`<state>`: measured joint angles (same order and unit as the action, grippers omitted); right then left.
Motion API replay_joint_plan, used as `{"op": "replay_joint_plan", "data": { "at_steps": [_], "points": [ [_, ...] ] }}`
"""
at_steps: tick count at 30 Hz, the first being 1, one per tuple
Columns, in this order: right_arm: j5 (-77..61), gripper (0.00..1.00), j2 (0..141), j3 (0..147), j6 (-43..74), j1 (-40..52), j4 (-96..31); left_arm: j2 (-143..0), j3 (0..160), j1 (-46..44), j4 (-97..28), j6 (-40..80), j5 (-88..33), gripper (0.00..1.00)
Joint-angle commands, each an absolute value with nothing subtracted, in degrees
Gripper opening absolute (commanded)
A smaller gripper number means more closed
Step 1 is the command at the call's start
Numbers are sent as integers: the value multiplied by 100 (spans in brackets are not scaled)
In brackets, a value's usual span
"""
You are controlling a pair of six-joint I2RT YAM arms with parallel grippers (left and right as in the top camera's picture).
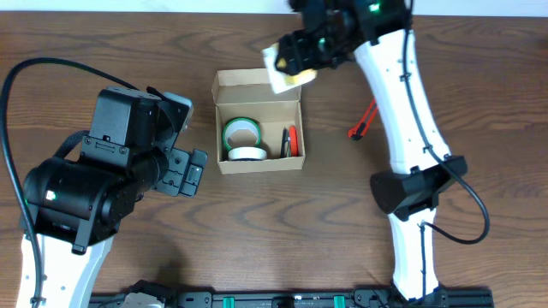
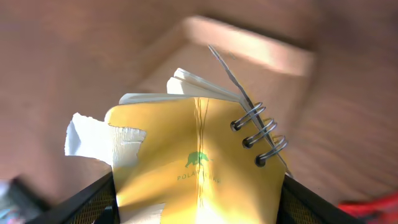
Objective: Pack container
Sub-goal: 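Carry the yellow notebook left and lower it into the box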
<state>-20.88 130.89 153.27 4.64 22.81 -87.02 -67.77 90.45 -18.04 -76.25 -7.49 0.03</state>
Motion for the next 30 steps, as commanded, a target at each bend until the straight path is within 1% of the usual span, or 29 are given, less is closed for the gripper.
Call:
{"op": "replay_joint_plan", "data": {
  "at_steps": [1, 6, 14, 23, 30],
  "points": [
    [-2875, 70, 13072, 15461, 574, 2567, -8814, -6799, 9059, -1802, -7629, -725, 45, 95],
    [-3046, 70, 13072, 15461, 541, 3009, -9161, -6799, 9059, -1802, -7629, -725, 45, 95],
    [-3002, 70, 13074, 15371, 95, 3557, -9456, -6799, 9059, -1802, -7629, -725, 45, 95],
    [-3026, 70, 13074, 14857, -91, 3734, -9441, -6799, 9059, -1802, -7629, -725, 45, 95],
    [-3026, 70, 13074, 14123, -246, 3717, -8888, -6799, 9059, -1802, -7629, -725, 45, 95]
  ]
}}
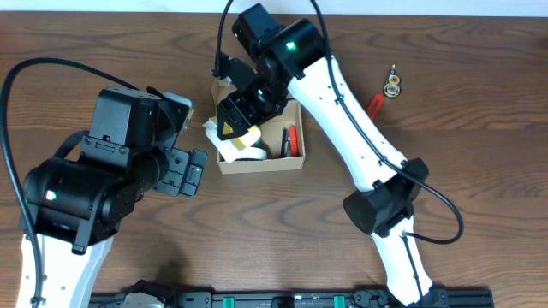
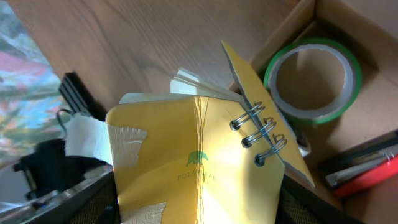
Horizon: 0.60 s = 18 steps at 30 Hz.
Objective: Pack container
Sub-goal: 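Carry the yellow notebook left and lower it into the box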
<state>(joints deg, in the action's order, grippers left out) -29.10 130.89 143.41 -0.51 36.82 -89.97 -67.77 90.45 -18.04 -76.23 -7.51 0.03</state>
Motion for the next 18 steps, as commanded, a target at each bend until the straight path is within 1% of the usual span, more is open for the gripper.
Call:
{"op": "replay_joint_plan", "data": {
  "at_steps": [1, 7, 18],
  "points": [
    [-3028, 70, 13074, 14055, -263, 3717, -8842, -6799, 9059, -1802, -7629, -725, 45, 95],
    [-3288, 70, 13074, 13644, -395, 3723, -8582, -6799, 9059, -1802, -7629, -725, 45, 95],
    [-3284, 69, 13074, 13041, -436, 3623, -7964, -6799, 9059, -1802, -7629, -725, 45, 95]
  ]
}}
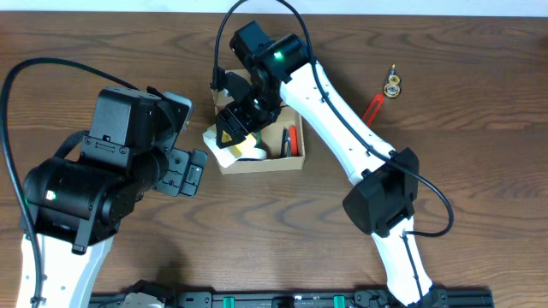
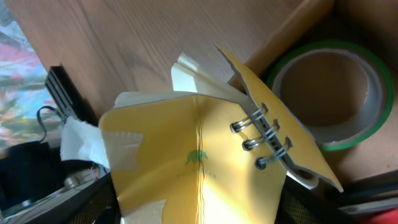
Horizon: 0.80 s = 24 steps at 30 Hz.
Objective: Pack container
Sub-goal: 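Carry the yellow notebook left and lower it into the box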
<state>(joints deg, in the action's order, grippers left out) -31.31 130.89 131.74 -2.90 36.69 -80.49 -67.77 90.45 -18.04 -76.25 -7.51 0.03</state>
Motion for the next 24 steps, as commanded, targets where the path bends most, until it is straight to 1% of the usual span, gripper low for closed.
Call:
{"op": "replay_joint_plan", "data": {
  "at_steps": [1, 6, 12, 18, 24],
  "points": [
    [-3280, 69, 13074, 13023, -447, 3601, -7924, -6799, 9059, -1802, -7629, -725, 45, 95],
    [-3280, 67, 13074, 13021, -480, 3459, -7817, -6799, 9059, -1802, -7629, -725, 45, 95],
    [-3284, 69, 13080, 12999, -480, 3159, -7802, -6799, 9059, -1802, -7629, -725, 45, 95],
    [-3389, 69, 13087, 12829, -480, 3144, -7682, -6799, 9059, -1802, -7629, -725, 45, 95],
    [-3804, 65, 13087, 12578, -480, 3168, -7498, -6799, 9059, -1802, -7629, -725, 45, 95]
  ]
}}
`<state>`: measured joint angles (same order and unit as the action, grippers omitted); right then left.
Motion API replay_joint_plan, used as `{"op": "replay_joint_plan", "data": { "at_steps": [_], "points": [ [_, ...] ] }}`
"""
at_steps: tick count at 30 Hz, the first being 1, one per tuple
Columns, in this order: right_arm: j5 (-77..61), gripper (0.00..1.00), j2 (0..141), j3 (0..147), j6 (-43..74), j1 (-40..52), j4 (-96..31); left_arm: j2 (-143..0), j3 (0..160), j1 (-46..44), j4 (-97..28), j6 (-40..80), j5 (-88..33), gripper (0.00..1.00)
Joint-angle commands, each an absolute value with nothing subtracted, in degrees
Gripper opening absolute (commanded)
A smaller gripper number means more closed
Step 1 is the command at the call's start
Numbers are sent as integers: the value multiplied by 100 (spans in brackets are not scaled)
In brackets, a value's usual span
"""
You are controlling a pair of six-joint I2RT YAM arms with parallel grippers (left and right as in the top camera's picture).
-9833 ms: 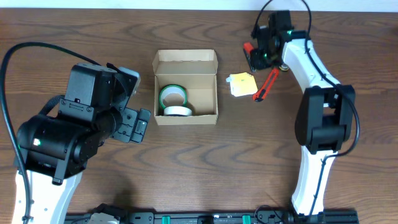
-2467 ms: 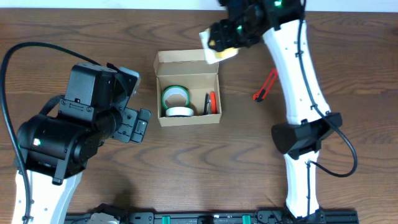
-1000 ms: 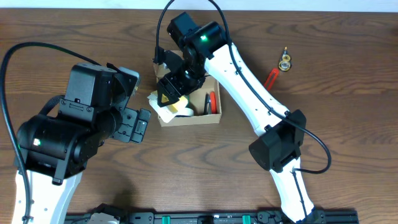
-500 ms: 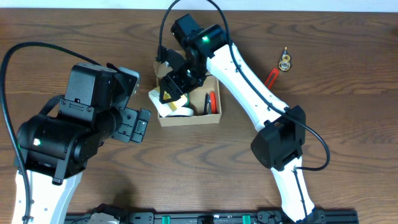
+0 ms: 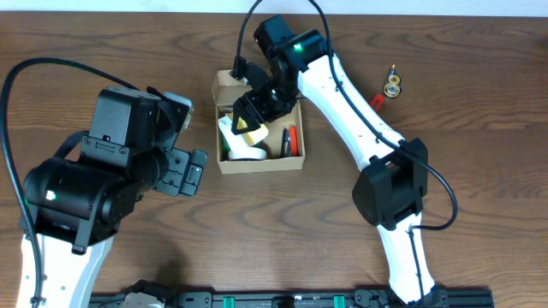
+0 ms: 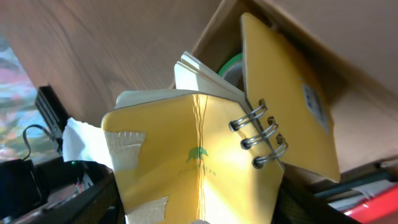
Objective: Pack container
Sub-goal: 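Carry the yellow notebook left and lower it into the box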
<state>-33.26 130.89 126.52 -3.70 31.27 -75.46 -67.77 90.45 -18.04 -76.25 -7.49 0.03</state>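
A small open cardboard box [image 5: 229, 83] stands at the table's middle back. My right gripper [image 5: 248, 115] is shut on a yellow spiral notepad [image 6: 199, 168] and holds it over the box's left half, its loose cover [image 6: 289, 106] hanging into the box. Under the notepad a green tape roll [image 6: 231, 66] peeks out; a white tape roll [image 5: 244, 154] and red-and-black items [image 5: 291, 141] also lie in the box. My left gripper [image 5: 184, 167] hangs to the left of the box, away from it, with nothing in it; its fingers are not plainly shown.
A red-handled tool [image 5: 374, 103] and a small brass piece [image 5: 394, 84] lie on the wood at the back right. The big left arm housing [image 5: 94, 184] fills the table's left side.
My right gripper, still shut on the notepad, has moved from the box's left wall further right and back, so the notepad now hangs over the box's inside.
My right gripper held the yellow notepad above the box's back right corner. Then it was over the box's left wall, later lower at that wall's outer side. Now the notepad is over the box's inside. The left arm has stayed still.
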Motion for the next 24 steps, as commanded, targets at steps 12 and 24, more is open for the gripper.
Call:
{"op": "replay_joint_plan", "data": {
  "at_steps": [12, 24],
  "points": [
    [-4316, 65, 13089, 12532, -482, 3076, -7299, -6799, 9059, -1802, -7629, -725, 45, 95],
    [-3754, 75, 13091, 12175, -478, 3006, -7133, -6799, 9059, -1802, -7629, -725, 45, 95]
  ]
}}
